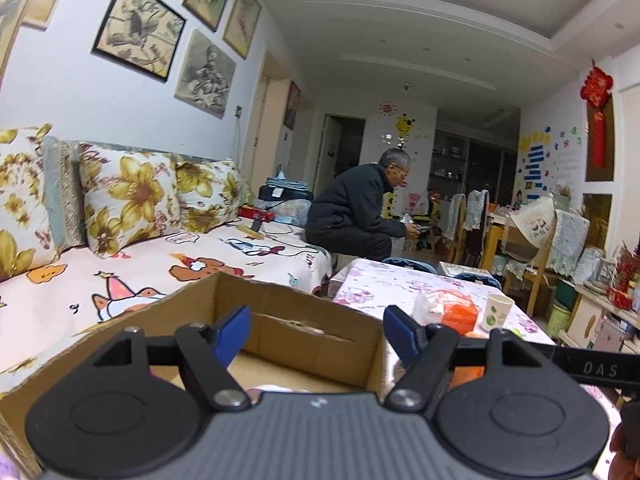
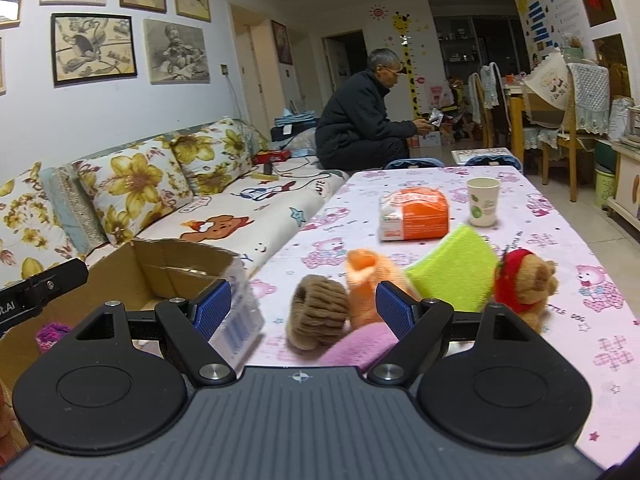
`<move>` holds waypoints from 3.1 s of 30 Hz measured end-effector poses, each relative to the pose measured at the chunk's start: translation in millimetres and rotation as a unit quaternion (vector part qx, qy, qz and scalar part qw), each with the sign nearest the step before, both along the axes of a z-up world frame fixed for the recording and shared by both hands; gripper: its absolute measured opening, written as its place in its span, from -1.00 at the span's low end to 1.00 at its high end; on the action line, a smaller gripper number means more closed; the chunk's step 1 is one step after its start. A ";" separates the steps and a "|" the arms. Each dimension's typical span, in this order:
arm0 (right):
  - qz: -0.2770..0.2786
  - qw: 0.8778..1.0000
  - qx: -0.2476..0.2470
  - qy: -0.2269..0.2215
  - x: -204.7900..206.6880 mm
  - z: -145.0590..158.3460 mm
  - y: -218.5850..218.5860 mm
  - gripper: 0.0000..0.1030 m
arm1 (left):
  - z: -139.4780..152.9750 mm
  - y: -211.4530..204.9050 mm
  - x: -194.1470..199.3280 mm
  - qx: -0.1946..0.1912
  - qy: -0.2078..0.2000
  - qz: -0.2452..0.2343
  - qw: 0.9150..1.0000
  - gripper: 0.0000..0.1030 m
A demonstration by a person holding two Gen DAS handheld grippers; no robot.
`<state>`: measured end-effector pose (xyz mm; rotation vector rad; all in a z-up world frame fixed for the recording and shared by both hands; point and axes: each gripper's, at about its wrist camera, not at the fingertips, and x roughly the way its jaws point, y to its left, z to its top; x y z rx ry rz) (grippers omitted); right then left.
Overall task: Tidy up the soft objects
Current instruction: 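Move both grippers back toward the brown knit slipper and orange items, then grasp the pink knit item with the left gripper while the right gripper grasps the brown teddy bear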
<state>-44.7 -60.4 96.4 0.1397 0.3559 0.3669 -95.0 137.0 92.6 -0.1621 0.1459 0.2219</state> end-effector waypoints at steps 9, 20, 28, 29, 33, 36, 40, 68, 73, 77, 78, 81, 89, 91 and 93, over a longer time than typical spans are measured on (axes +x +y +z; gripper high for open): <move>-0.024 1.000 0.002 0.000 1.7 -1.6 -6.1 0.94 | -0.8 -24.4 4.6 0.028 0.002 -0.018 0.999 0.42; -0.052 0.999 0.012 0.006 -1.5 -7.8 -18.2 0.94 | -3.9 -48.1 11.6 0.043 0.011 -0.040 0.998 0.43; -0.072 0.997 0.018 0.008 -1.5 -8.8 -23.0 0.94 | -8.7 -63.9 16.6 0.055 0.021 -0.057 0.997 0.43; -0.074 0.997 0.019 0.008 -2.5 -9.2 -23.3 0.94 | -9.3 -66.2 17.5 0.056 0.023 -0.060 0.996 0.43; -0.085 0.996 0.020 0.008 -5.0 -10.9 -24.9 0.93 | -12.8 -78.1 19.8 0.064 0.029 -0.071 0.995 0.43; -0.094 0.995 0.022 0.010 -6.3 -12.4 -28.0 0.93 | -15.7 -86.4 21.4 0.070 0.035 -0.078 0.994 0.43; -0.106 0.994 0.024 0.014 -7.4 -13.9 -33.1 0.94 | -20.0 -98.1 24.7 0.077 0.045 -0.090 0.992 0.43; -0.163 0.982 0.074 0.062 36.8 -50.5 -78.1 0.96 | -66.1 -133.8 89.3 0.077 0.139 -0.144 0.977 0.43; -0.159 0.983 0.066 0.067 51.1 -60.4 -74.7 0.98 | -71.4 -128.3 107.8 0.066 0.151 -0.152 0.975 0.43; -0.157 0.982 0.067 0.077 62.7 -70.0 -70.9 1.00 | -75.5 -126.0 118.3 0.053 0.156 -0.167 0.972 0.47; -0.156 0.982 0.069 0.081 65.2 -71.6 -70.4 1.00 | -76.6 -127.1 120.2 0.052 0.156 -0.171 0.971 0.49; -0.154 0.982 0.075 0.083 72.1 -76.4 -67.2 1.00 | -79.2 -128.0 126.5 0.048 0.159 -0.180 0.970 0.59; -0.152 0.980 0.085 0.098 89.8 -83.8 -62.0 1.00 | -83.6 -123.8 138.0 0.019 0.174 -0.201 0.964 0.62; -0.149 0.980 0.090 0.101 93.3 -85.8 -60.7 1.00 | -84.7 -123.0 139.0 0.014 0.176 -0.205 0.963 0.59; -0.148 0.980 0.082 0.105 93.3 -88.0 -58.2 1.00 | -84.7 -122.3 140.4 0.007 0.177 -0.211 0.961 0.51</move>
